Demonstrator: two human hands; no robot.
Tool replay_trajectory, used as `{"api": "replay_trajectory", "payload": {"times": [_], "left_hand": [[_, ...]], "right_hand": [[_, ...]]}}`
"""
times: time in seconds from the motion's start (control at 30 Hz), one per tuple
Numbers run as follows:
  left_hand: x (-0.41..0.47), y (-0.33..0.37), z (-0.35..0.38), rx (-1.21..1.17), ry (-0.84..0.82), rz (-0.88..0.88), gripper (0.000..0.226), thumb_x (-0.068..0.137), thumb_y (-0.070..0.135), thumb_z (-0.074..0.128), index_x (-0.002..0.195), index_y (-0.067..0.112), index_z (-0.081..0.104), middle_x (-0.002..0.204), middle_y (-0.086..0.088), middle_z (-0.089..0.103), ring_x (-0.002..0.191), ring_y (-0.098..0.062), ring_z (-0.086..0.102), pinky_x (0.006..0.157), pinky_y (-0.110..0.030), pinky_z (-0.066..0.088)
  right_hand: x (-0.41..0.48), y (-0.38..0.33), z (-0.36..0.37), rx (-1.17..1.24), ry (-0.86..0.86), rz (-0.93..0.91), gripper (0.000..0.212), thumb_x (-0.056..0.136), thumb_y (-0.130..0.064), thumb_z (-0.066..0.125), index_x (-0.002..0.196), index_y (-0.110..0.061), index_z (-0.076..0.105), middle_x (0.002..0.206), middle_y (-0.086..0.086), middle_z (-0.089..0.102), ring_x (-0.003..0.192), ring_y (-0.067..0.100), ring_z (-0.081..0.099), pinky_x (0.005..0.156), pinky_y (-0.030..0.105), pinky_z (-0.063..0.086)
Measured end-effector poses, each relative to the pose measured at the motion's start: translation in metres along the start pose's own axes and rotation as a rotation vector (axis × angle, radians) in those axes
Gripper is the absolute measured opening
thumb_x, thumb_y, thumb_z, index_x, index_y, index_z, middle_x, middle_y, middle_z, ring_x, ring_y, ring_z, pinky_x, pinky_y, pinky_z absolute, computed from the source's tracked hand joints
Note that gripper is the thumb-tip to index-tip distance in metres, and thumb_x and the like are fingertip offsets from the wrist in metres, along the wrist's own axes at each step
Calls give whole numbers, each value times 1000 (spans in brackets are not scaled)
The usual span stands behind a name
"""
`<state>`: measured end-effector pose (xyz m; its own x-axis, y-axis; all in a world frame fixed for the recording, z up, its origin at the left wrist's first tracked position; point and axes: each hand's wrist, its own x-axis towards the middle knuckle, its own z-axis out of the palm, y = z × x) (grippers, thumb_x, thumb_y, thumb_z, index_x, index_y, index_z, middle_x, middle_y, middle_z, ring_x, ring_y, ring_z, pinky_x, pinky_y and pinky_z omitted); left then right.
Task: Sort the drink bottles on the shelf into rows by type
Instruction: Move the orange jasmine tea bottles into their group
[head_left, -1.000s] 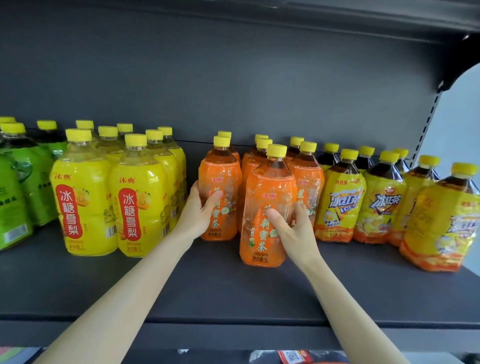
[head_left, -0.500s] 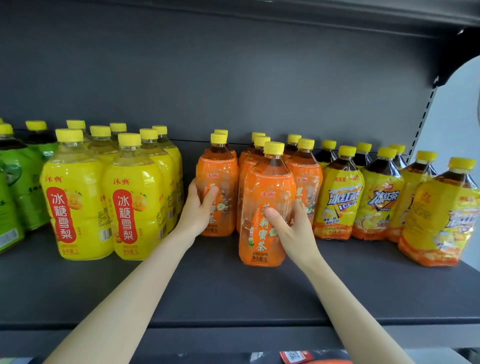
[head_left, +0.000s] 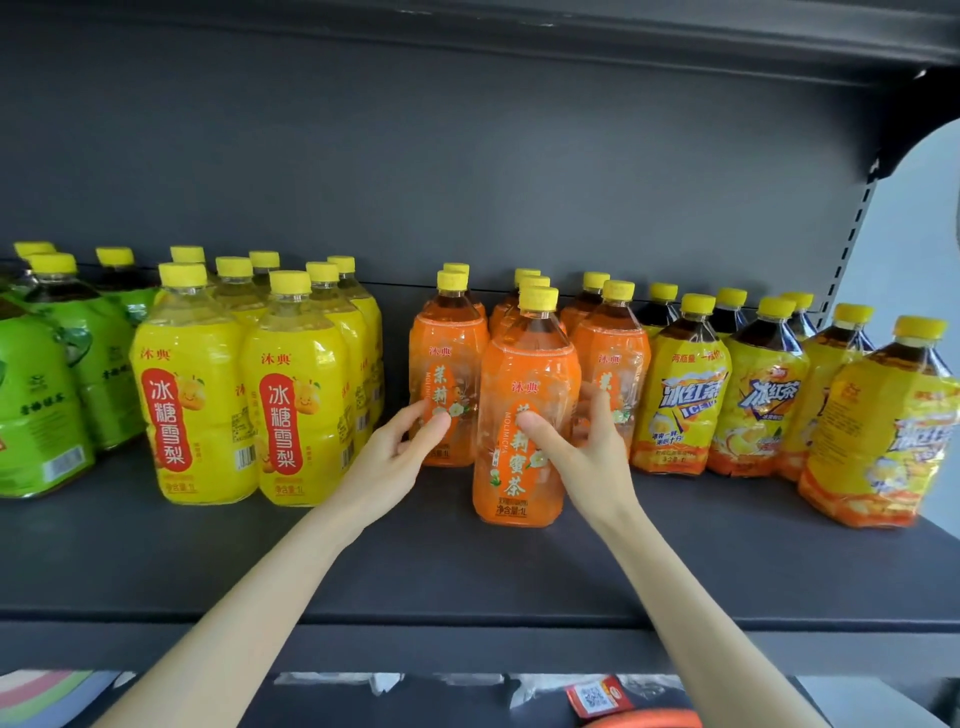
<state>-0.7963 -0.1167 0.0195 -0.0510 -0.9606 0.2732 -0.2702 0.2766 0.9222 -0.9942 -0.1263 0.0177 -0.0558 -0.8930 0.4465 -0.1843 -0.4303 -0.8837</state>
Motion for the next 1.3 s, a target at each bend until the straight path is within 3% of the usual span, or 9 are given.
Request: {"api": "replay_trajectory", "payload": {"times": [0.07,0.17,0.3,0.5,0.63,0.77,0.97,1.17,1.3], "left_hand": [[-7,0,-6,-19,-73,19,69,81,57,47,142,31,31,123,27,42,116,4,42,97,-20,35],[-10,-2,-13,36,-137,50,100,63,73,57,146,32,20,131,27,30,125,3,29,97,-18,31],[-6,-9,-24,34,-197,31,96,68,47,65,148,32,14,134,24,31,127,3,28,98,-19,34],[2,-22,-31,6,-265,62,87,73,46,63,147,34,18,139,17,42,126,-1,41,96,-16,39],[4,-25,-32,-24,-298,64,85,76,49,59,148,36,14,138,16,43,125,-1,43,102,-24,39],[4,-27,-29,-38,-283,69,83,78,49,54,148,37,12,136,17,42,123,-1,43,104,-26,38],[4,-28,-27,-54,-293,48,77,79,50,54,144,43,13,133,20,41,121,0,44,101,-24,39],[5,-28,-29,-71,-287,16,76,79,49,56,143,43,17,130,22,44,114,6,46,94,-18,40],[6,-29,-26,-22,-293,29,76,82,49,51,145,42,9,135,21,38,119,3,42,95,-15,38]], "right_hand": [[-2,-1,11,21,-40,5,74,62,-60,70,124,-35,41,121,-10,62,106,10,64,91,39,56],[-2,-6,32,22,-82,1,62,61,-66,69,112,-50,38,123,-13,59,108,8,62,93,38,54],[0,-10,51,1,-86,-19,66,69,-59,73,120,-37,38,125,-8,60,111,10,60,94,39,53],[1,-6,60,80,-144,42,67,74,-46,68,133,-28,40,123,-10,62,105,0,62,85,20,54],[-5,1,52,17,-136,51,67,78,-41,68,138,-19,46,124,-6,64,112,9,62,89,25,54],[-6,1,54,14,-106,35,50,88,-21,64,135,-20,46,115,-18,61,100,-13,61,75,11,51],[-8,3,57,-11,-110,29,56,90,-25,60,143,-16,42,129,-7,60,114,3,59,93,23,52],[-6,3,58,2,-117,26,61,88,-29,62,143,-15,41,121,-15,62,111,1,61,90,21,53],[-6,2,57,-1,-118,38,74,79,-41,63,145,-16,39,124,-12,61,113,6,60,92,26,53]]}}
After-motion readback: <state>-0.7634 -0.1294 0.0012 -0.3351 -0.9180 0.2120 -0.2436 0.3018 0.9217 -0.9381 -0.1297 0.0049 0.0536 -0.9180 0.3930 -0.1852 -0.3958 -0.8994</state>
